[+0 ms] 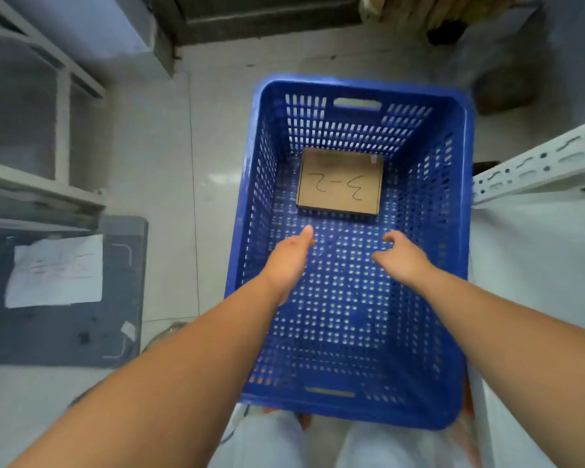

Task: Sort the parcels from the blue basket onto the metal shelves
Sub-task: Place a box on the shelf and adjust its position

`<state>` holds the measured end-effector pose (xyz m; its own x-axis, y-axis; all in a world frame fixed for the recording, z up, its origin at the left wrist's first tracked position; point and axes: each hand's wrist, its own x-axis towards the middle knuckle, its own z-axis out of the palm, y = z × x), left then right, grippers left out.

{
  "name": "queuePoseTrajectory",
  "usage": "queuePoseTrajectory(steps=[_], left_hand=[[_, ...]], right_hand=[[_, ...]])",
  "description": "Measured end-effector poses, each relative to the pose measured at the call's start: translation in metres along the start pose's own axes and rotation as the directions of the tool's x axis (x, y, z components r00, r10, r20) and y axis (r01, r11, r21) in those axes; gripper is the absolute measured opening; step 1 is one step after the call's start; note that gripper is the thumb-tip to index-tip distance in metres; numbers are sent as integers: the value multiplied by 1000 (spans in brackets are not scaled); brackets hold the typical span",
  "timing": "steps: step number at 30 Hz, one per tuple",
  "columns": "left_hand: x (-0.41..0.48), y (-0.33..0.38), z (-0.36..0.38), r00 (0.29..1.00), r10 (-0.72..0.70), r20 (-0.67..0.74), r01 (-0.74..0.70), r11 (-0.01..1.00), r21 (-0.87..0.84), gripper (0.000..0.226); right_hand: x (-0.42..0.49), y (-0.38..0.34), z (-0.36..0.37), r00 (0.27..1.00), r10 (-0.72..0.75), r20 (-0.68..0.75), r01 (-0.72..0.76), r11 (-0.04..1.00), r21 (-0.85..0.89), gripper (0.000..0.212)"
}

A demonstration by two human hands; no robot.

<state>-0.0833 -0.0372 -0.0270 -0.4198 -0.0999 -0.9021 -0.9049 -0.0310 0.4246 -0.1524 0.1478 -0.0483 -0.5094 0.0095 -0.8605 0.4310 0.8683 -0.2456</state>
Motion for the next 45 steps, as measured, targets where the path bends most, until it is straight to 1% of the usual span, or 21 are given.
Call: queuePoseTrajectory(steps=[2,3,6,8,12,13,15,18,21,23,24,26,28,30,32,34,37,38,40,43,45], left_hand=[[36,-4,2,998,20,-60,-21,1000,-12,36],[54,-6,3,995,11,-97,-13,1000,-18,35],[108,-5,3,990,-3,-140,-8,997,-77,53],[137,1,2,986,-18,-164,0,994,-108,54],[190,3,10,975,22,-221,-13,999,42,33],[201,3,13,971,41,-234,-19,995,96,35],[226,4,15,962,93,-255,-44,980,194,50],[253,8,18,950,143,-278,-52,949,310,48],[272,10,24,951,151,-271,-55,942,331,47],[281,11,28,960,156,-232,-71,939,337,51],[284,11,30,962,155,-224,-74,940,334,56],[289,9,32,966,144,-217,-74,950,302,64],[290,6,36,969,137,-207,-82,964,254,61],[286,4,41,970,126,-207,-84,976,201,58],[283,4,45,974,106,-200,-70,981,179,62],[276,3,44,972,95,-215,-62,986,154,66],[263,1,29,962,74,-262,-50,994,97,60],[256,2,24,956,79,-282,-54,994,95,52],[241,9,17,950,110,-292,-93,993,70,35],[204,30,18,956,137,-258,-155,987,-51,30],[178,41,22,952,116,-283,-161,977,-140,27]], right_hand=[[36,7,13,1000,-10,-1,10,1000,23,53],[54,13,19,1000,-4,-1,4,999,44,54],[103,26,39,1000,-2,-13,3,994,111,61],[129,33,46,1000,-2,-28,7,987,163,65],[176,48,50,995,2,-99,21,972,234,68],[188,51,49,992,2,-126,28,972,232,68],[210,56,47,985,-19,-172,63,966,252,65],[237,54,41,974,-81,-210,130,964,231,57],[260,46,36,972,-125,-197,167,964,208,42],[273,41,33,975,-146,-167,180,961,212,30],[277,39,33,979,-152,-139,183,951,248,29],[279,38,36,985,-148,-87,170,918,358,39],[281,43,41,985,-98,-144,154,876,456,44],[280,53,44,968,56,-243,91,827,555,53],[275,64,46,949,226,-219,-31,759,651,65],[269,70,49,944,278,-180,-88,735,672,73],[249,66,50,944,261,-204,-69,756,651,80],[241,65,50,944,265,-195,-73,747,661,80],[222,63,47,947,292,-134,-101,666,739,67],[185,54,39,955,296,-22,-146,533,833,46],[158,48,34,949,310,52,-198,460,865,46]])
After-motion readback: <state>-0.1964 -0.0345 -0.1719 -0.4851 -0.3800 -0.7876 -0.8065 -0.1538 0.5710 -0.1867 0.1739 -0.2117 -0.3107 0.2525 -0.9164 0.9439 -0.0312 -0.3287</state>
